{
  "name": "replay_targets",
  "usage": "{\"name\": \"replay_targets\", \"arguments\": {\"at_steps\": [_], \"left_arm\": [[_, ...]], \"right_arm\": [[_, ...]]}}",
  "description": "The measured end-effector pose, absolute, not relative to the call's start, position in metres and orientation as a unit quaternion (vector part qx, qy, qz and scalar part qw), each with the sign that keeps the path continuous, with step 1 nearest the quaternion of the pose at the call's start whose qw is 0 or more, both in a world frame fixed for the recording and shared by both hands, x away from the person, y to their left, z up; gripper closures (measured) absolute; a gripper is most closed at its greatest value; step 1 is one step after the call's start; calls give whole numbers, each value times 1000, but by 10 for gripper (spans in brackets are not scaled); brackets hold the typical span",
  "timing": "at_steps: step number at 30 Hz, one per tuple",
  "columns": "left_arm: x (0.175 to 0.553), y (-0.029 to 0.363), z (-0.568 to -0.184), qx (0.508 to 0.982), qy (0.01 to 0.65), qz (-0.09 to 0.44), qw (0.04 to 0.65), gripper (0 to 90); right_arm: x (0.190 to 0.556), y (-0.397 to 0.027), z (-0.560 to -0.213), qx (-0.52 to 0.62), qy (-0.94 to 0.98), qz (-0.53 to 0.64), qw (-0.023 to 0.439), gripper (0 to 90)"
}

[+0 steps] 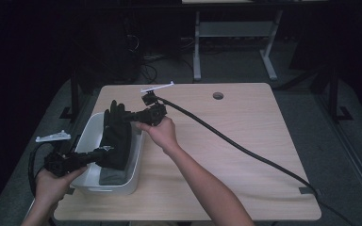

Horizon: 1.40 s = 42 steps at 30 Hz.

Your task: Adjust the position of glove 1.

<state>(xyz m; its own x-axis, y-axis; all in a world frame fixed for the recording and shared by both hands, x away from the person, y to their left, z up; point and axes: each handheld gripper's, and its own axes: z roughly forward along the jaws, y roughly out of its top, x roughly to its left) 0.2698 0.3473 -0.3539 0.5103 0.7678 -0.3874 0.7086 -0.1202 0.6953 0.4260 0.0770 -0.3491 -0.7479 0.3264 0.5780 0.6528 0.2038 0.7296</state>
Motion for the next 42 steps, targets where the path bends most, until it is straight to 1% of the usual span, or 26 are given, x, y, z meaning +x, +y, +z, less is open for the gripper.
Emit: {"name": "replay_targets", "arguments": {"at_steps": [17,25,27,30,34,36,40,42], "left_arm": [[271,359,-376,745,515,16,424,809],[271,361,-383,747,518,7,417,793],[271,361,-385,745,518,4,419,773],[270,362,-386,743,524,4,417,752],[271,364,-384,741,524,4,420,703],[271,365,-383,739,525,4,422,664],[272,366,-379,741,523,5,422,620],[272,367,-378,739,525,7,423,616]], "right_arm": [[432,93,-392,-336,-766,-520,170,793],[434,96,-401,-341,-773,-506,170,767],[434,96,-402,-343,-774,-504,171,752],[435,96,-404,-346,-774,-498,179,706],[434,95,-403,-346,-779,-494,170,663],[435,94,-400,-346,-779,-496,168,640],[436,91,-396,-343,-781,-496,162,613],[436,90,-394,-342,-783,-495,160,600]]}}
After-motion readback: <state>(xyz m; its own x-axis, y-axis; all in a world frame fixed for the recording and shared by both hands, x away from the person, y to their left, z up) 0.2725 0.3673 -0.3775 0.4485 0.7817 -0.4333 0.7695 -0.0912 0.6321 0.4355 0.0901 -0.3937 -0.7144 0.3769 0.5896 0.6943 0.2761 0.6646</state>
